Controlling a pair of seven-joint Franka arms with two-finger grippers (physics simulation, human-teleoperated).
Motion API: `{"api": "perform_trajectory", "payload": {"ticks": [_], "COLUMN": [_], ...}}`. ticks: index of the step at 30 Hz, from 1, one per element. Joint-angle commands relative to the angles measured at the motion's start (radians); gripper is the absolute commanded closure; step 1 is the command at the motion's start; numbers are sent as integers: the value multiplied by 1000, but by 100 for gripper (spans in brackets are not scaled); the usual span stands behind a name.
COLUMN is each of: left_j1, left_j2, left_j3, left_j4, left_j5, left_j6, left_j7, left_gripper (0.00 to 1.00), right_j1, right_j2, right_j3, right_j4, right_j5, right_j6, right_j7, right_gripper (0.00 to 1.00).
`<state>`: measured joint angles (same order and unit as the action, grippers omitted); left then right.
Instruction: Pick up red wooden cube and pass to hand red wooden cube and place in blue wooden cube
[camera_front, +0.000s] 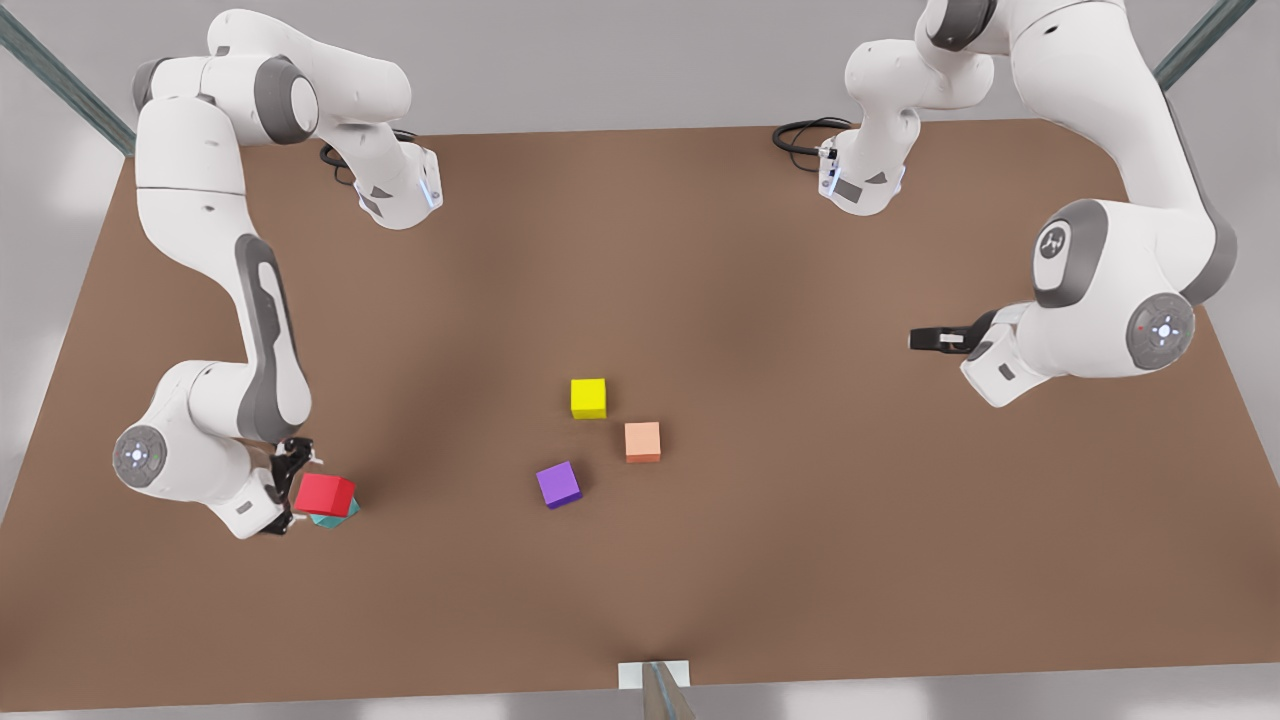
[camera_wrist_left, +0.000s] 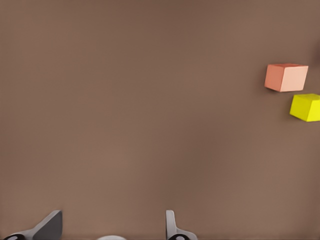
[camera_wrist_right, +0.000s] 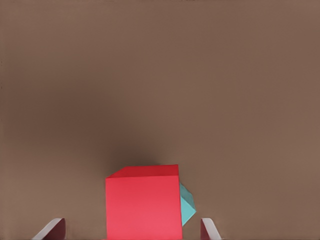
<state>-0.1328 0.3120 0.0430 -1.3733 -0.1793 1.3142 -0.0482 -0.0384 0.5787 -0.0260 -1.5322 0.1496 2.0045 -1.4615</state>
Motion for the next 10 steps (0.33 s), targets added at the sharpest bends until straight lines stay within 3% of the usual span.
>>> {"api": "perform_trajectory", "payload": {"ticks": [1, 2, 4, 6, 10], "left_j1": [-1, -1, 1, 1, 2], "left_j2": [-1, -1, -1, -1, -1], "left_j3": [0, 0, 0, 0, 0], "left_j4": [0, 0, 0, 0, 0], "left_j5": [1, 1, 1, 0, 1], "left_j6": [-3, -4, -7, -10, -12], "left_j7": [-2, -2, -2, -2, -1], "left_gripper": [0, 0, 0, 0, 0], "right_j1": [31, 104, 126, 137, 86], "right_j2": [10, 19, 0, -144, -299], "right_j3": [4, -2, -2, -5, 29], "right_j4": [53, 145, 315, 348, 310], "right_j5": [84, 41, -58, -129, -215], "right_j6": [-214, -254, -496, -733, -739], "right_j7": [1064, 1440, 1613, 1750, 1768], "right_gripper": [0, 0, 0, 0, 0]}}
